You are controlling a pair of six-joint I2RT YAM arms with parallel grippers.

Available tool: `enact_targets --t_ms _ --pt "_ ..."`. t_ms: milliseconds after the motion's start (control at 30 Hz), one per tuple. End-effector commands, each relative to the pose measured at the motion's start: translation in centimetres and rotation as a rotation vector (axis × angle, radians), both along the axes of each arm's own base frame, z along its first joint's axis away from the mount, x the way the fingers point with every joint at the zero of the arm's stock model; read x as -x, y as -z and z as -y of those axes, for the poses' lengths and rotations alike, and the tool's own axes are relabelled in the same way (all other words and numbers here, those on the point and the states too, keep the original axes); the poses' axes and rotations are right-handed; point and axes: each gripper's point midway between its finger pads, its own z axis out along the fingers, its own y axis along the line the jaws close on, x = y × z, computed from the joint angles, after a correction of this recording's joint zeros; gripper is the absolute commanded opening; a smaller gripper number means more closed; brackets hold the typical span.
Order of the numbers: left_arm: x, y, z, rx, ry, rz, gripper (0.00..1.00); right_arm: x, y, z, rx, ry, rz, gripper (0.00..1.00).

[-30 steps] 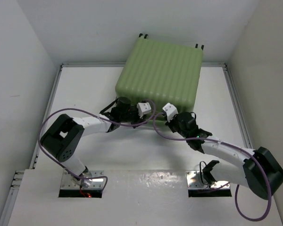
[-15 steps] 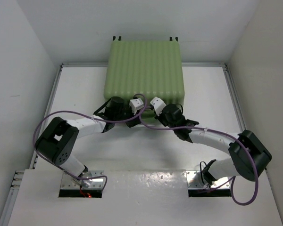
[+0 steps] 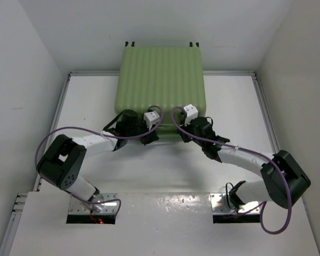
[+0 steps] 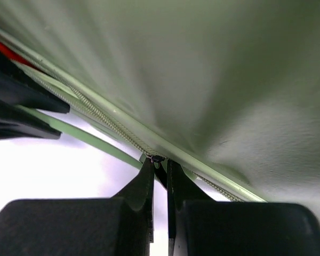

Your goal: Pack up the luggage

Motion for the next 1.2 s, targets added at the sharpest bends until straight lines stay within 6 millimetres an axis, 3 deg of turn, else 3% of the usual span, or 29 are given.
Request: enact_targets --t_ms 0,200,333,400,467,500,567,700,900,1067,1167 --pt "5.3 1.5 2.6 0.068 0.075 -0.283 0.0 12.4 -12.1 -14.3 -0.603 -0.688 -0.125 0.0" --pt "5.4 1.4 3.2 0.057 0.076 -0.265 0.0 14.2 -15.7 -16.9 -0.678 -0.727 -0.133 0.0" --pt "4.9 1.6 3.0 0.047 0.041 -0.261 0.0 14.0 -16.4 -16.8 -0.68 -0.611 -0.125 0.0" --pt "4.3 1.3 3.1 0.047 0.017 -0.252 0.0 12.8 -15.1 -16.4 -0.653 -0.478 -0.165 0.0" --pt "4.2 1.4 3.0 0.048 -0.003 -0.264 0.0 12.5 -15.9 -15.9 -0.69 -0.415 -0.203 0.0" --pt "4.1 1.2 3.1 0.054 -0.002 -0.257 0.0 11.8 -15.0 -15.5 -0.667 -0.36 -0.224 0.0" --pt "4.1 1.2 3.1 0.057 -0.007 -0.266 0.0 11.9 -15.4 -15.3 -0.694 -0.341 -0.25 0.0" --pt "4.0 1.0 3.2 0.063 -0.006 -0.257 0.0 10.0 -13.3 -14.6 -0.686 -0.192 -0.376 0.0" --pt "4.2 1.1 3.2 0.061 0.001 -0.268 0.0 8.2 -15.4 -13.1 -0.731 -0.168 -0.434 0.0" --pt "4.2 1.1 3.2 0.061 0.001 -0.268 0.0 8.6 -13.5 -11.6 -0.678 -0.194 -0.437 0.0" --pt "4.1 1.0 3.3 0.067 0.002 -0.26 0.0 8.8 -12.5 -11.9 -0.668 -0.232 -0.389 0.0"
